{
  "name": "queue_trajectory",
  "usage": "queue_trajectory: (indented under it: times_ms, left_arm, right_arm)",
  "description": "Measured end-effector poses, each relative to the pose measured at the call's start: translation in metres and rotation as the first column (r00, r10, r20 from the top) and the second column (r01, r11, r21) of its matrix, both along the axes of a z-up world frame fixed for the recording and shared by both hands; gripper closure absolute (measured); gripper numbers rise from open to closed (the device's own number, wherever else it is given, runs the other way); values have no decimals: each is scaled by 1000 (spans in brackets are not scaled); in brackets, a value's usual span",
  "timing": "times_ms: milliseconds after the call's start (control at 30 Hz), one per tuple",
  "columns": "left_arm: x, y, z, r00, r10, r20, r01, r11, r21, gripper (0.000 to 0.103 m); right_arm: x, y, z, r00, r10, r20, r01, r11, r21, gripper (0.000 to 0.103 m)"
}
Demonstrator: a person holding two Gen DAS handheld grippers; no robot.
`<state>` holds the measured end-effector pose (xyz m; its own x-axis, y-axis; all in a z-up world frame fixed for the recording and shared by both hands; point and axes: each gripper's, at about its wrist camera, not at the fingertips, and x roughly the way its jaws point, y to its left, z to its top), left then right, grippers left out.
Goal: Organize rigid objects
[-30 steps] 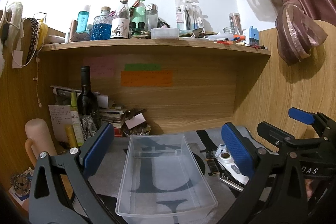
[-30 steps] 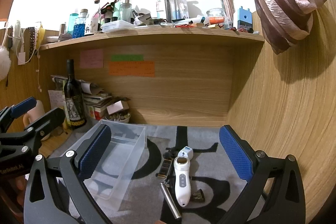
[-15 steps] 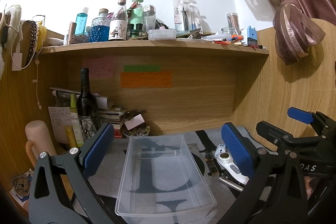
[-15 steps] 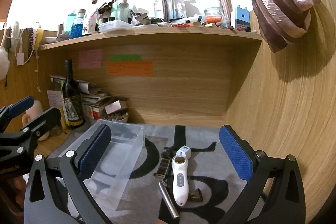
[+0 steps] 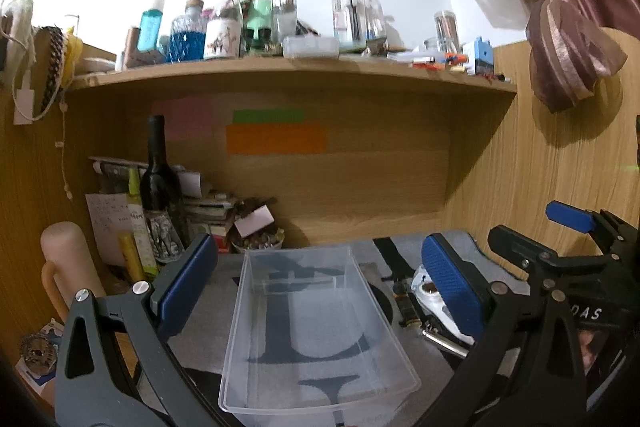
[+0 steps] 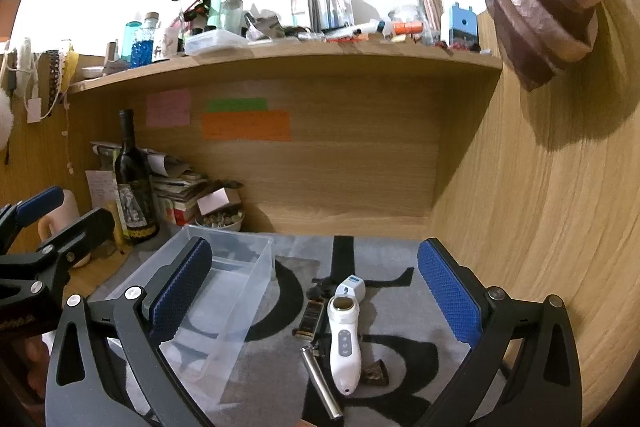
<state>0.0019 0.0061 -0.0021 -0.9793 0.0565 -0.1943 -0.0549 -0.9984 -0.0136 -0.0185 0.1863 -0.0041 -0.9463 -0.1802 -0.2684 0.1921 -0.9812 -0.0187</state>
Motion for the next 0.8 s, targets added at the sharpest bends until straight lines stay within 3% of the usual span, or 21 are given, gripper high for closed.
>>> queue_trajectory:
  times_ms: [167, 267, 300, 333, 433, 533, 600, 800]
  left_arm:
    - [-15, -12, -6, 999, -3, 47, 5, 1000, -29, 0]
    - [-32, -30, -13, 992, 10, 123, -6, 999, -39, 0]
    - [-39, -36, -17, 988, 18, 153, -11, 999, -42, 3]
    - [-44, -42, -21, 983, 24, 184, -16, 999, -46, 14]
    - [-68, -60, -37, 948, 56, 314, -37, 997, -67, 27]
    - [-92, -77, -56, 892, 47, 449, -31, 999, -43, 53]
    - [-103, -85, -67, 860, 27, 509, -19, 1000, -21, 59]
    - [-118, -93, -79, 809, -60, 585, 33, 998, 57, 71]
  right_arm:
    - [-18, -2, -10, 999, -5, 42, 4, 1000, 18, 0]
    - [-32, -1, -19, 997, -22, 72, 19, 999, 51, 0]
    - [-39, 1, -23, 995, -42, 85, 36, 997, 66, 0]
    - [-44, 3, -26, 994, -54, 98, 47, 996, 76, 0]
    - [-61, 11, -34, 986, -69, 151, 55, 994, 96, 0]
    - [-79, 17, -40, 977, -52, 208, 32, 995, 98, 1]
    - [-87, 19, -42, 972, -45, 231, 24, 995, 92, 1]
    - [-122, 25, -49, 943, -79, 324, 36, 990, 136, 4]
